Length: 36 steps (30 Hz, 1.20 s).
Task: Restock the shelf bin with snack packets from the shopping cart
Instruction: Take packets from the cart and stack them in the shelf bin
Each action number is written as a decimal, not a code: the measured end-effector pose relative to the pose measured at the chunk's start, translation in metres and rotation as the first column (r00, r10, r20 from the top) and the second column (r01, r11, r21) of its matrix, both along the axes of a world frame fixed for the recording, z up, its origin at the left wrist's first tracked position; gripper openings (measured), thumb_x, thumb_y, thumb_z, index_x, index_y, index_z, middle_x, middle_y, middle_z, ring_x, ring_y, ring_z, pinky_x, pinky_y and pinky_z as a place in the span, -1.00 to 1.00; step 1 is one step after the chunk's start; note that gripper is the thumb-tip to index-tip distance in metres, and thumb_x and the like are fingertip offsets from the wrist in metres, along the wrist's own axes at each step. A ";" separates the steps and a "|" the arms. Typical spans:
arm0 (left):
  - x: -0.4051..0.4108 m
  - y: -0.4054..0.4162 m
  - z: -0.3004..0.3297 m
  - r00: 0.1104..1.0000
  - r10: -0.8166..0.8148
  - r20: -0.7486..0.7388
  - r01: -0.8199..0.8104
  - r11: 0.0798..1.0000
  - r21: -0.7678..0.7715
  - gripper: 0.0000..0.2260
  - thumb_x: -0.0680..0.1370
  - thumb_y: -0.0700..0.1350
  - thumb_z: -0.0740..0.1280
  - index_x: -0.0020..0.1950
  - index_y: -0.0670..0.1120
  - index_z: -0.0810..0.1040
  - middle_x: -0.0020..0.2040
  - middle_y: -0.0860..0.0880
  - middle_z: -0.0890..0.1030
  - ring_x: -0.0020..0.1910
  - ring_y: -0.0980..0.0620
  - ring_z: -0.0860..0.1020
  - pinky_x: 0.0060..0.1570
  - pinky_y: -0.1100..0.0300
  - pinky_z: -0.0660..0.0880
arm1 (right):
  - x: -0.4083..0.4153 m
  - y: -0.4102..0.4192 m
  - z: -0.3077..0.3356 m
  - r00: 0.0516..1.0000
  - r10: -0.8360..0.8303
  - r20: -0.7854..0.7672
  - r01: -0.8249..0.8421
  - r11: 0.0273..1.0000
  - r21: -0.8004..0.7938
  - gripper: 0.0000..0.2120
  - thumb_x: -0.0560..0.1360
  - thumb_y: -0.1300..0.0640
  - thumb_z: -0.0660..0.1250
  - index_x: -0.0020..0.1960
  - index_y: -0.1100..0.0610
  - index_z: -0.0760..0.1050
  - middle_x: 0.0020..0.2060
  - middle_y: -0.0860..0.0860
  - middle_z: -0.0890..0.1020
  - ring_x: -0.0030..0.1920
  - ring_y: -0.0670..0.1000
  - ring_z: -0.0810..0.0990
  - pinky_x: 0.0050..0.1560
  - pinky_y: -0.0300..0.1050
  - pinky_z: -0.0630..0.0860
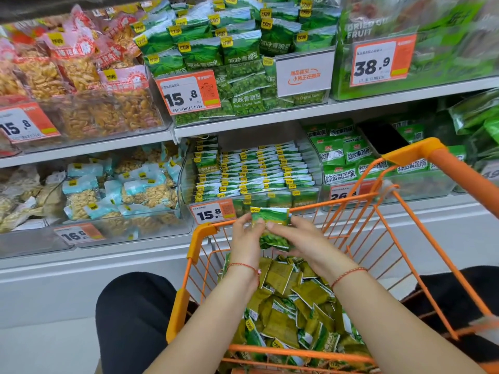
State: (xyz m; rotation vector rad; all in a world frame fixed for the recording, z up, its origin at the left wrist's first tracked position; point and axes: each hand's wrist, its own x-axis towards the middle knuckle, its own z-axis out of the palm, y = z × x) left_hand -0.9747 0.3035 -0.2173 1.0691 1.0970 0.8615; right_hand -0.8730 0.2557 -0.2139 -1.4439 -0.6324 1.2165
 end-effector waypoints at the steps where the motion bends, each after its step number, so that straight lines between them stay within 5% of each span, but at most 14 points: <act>1: 0.001 0.000 -0.001 1.000 -0.028 0.005 0.028 1.000 0.009 -0.71 0.60 -0.11 0.26 0.32 -0.03 0.36 0.20 0.01 0.44 0.19 0.03 0.40 0.28 0.05 0.32 | 0.001 0.000 0.001 0.997 -0.040 -0.073 0.039 0.999 -0.006 -0.33 0.45 0.10 0.44 0.43 0.28 0.22 0.30 0.14 0.47 0.19 0.03 0.53 0.12 0.07 0.57; 4: 0.001 0.007 -0.001 0.992 -0.120 -0.024 0.120 0.993 0.006 -0.81 0.62 -0.09 0.20 0.21 -0.08 0.45 0.14 -0.09 0.55 0.08 -0.01 0.52 0.20 0.06 0.42 | 0.012 -0.001 0.006 0.948 -0.204 -0.244 0.215 0.976 0.019 -0.59 0.48 0.16 0.40 0.25 0.29 0.40 0.08 0.20 0.60 -0.06 0.05 0.63 -0.22 -0.17 0.63; 6: -0.003 0.014 -0.009 0.910 -0.261 -0.321 0.315 0.940 0.129 -0.87 0.59 -0.16 0.24 0.11 -0.07 0.51 0.13 -0.11 0.60 0.04 -0.02 0.55 0.11 0.12 0.46 | 0.022 -0.002 0.005 0.912 -0.328 -0.247 0.344 0.939 0.023 -0.60 0.48 0.13 0.39 0.24 0.27 0.41 0.03 0.16 0.59 -0.12 0.03 0.60 -0.35 -0.21 0.58; 9: -0.004 0.021 -0.034 0.335 -0.378 -0.863 0.844 0.527 0.097 -0.62 0.51 -0.14 0.35 0.33 -0.07 0.44 0.29 -0.11 0.51 0.21 -0.06 0.50 0.17 0.17 0.43 | 0.027 -0.002 0.004 0.861 -0.409 -0.302 0.430 0.903 0.003 -0.60 0.49 0.11 0.37 0.26 0.24 0.42 0.05 0.16 0.56 -0.18 0.03 0.57 -0.45 -0.23 0.52; 11: 0.000 0.025 -0.053 -0.055 -0.204 -0.977 0.956 0.273 -0.111 -0.36 0.47 -0.03 0.41 0.49 -0.07 0.23 0.42 -0.12 0.35 0.36 -0.11 0.35 0.31 0.09 0.33 | 0.027 -0.003 0.003 0.865 -0.387 -0.319 0.402 0.915 -0.022 -0.75 0.50 0.12 0.35 0.12 0.21 0.47 -0.03 0.12 0.57 -0.18 0.03 0.57 -0.42 -0.21 0.54; 13: 0.006 0.024 -0.067 -0.253 -0.026 -0.967 0.949 0.188 -0.253 -0.20 0.44 0.06 0.45 0.53 -0.08 0.10 0.47 -0.15 0.25 0.42 -0.17 0.26 0.38 -0.02 0.25 | 0.027 -0.003 0.001 0.886 -0.364 -0.288 0.370 0.928 -0.034 -0.88 0.50 0.13 0.35 -0.01 0.15 0.48 0.02 0.12 0.56 -0.05 0.07 0.58 -0.36 -0.19 0.57; 15: 0.011 0.022 -0.076 -0.298 0.125 -0.946 0.946 0.169 -0.276 -0.18 0.43 0.08 0.45 0.53 -0.09 0.08 0.45 -0.17 0.28 0.41 -0.18 0.27 0.41 -0.06 0.20 | 0.028 -0.004 -0.001 0.892 -0.356 -0.279 0.360 0.932 -0.039 -0.86 0.49 0.13 0.36 0.01 0.14 0.48 0.13 0.15 0.54 0.05 0.11 0.56 -0.38 -0.20 0.56; 19: 0.012 0.025 -0.074 -0.066 0.002 -0.998 0.983 0.170 -0.065 -0.39 0.46 0.06 0.39 0.42 -0.11 0.29 0.27 -0.16 0.47 0.25 -0.15 0.42 0.29 0.03 0.27 | 0.030 -0.003 0.000 0.871 -0.403 -0.282 0.409 0.912 -0.040 -0.61 0.48 0.10 0.38 0.25 0.20 0.43 0.23 0.18 0.51 0.04 0.10 0.54 -0.45 -0.24 0.52; 21: 0.008 0.022 -0.050 0.207 -0.359 -0.910 0.908 0.417 0.042 -0.53 0.50 0.03 0.35 0.36 -0.08 0.37 0.20 -0.11 0.53 0.07 -0.05 0.51 0.09 0.11 0.42 | 0.030 -0.001 0.000 0.858 -0.446 -0.255 0.456 0.890 -0.020 -0.52 0.48 0.07 0.37 0.33 0.20 0.37 0.26 0.16 0.48 0.05 0.11 0.52 -0.51 -0.27 0.46; 23: 0.001 0.020 -0.021 0.577 -0.651 -0.494 0.713 0.696 -0.085 -0.82 0.59 -0.06 0.26 0.15 -0.07 0.47 0.11 -0.02 0.53 -0.10 0.07 0.53 -0.05 0.08 0.52 | 0.032 0.001 0.000 0.843 -0.498 -0.203 0.511 0.859 0.013 -0.45 0.49 0.05 0.35 0.41 0.19 0.28 0.27 0.06 0.42 0.12 0.10 0.49 -0.43 -0.22 0.47; 25: -0.012 0.023 -0.004 0.769 -0.639 0.018 0.608 0.722 -0.329 -0.89 0.61 -0.12 0.21 0.10 -0.10 0.46 0.07 0.03 0.58 -0.10 0.06 0.61 -0.17 0.01 0.62 | 0.034 0.001 0.001 0.837 -0.523 -0.163 0.536 0.843 0.044 -0.39 0.51 0.04 0.33 0.47 0.16 0.19 0.28 0.00 0.35 0.16 0.07 0.43 -0.27 -0.15 0.49; 31: -0.037 0.024 0.013 0.818 -0.532 0.217 0.575 0.768 -0.283 -0.68 0.41 -0.30 0.40 -0.16 -0.16 0.23 0.18 -0.19 0.52 0.08 0.00 0.57 -0.17 -0.01 0.64 | 0.027 0.000 0.002 0.872 -0.487 -0.045 0.489 0.866 0.103 -0.37 0.50 0.02 0.34 0.47 0.17 0.20 0.38 0.07 0.35 -0.12 -0.13 0.50 -0.34 -0.24 0.50; 33: -0.039 0.023 0.023 0.836 -0.520 0.176 0.548 0.813 -0.197 -0.60 0.42 -0.34 0.33 0.19 -0.18 0.29 0.05 -0.03 0.50 -0.07 0.07 0.59 -0.06 -0.05 0.61 | 0.023 -0.001 0.001 0.898 -0.440 -0.003 0.435 0.888 0.145 -0.36 0.50 0.00 0.35 0.48 0.15 0.19 0.38 0.06 0.36 -0.04 -0.15 0.49 -0.36 -0.31 0.49; 36: -0.040 0.034 0.035 0.866 -0.494 0.082 0.497 0.867 -0.034 -0.66 0.38 -0.26 0.45 0.11 -0.24 0.45 0.09 -0.16 0.55 -0.04 0.05 0.61 -0.16 0.12 0.62 | 0.015 -0.003 0.003 0.920 -0.377 0.110 0.352 0.916 0.194 -0.32 0.50 -0.04 0.36 0.50 0.13 0.15 0.34 -0.05 0.34 0.20 -0.07 0.41 -0.08 -0.35 0.49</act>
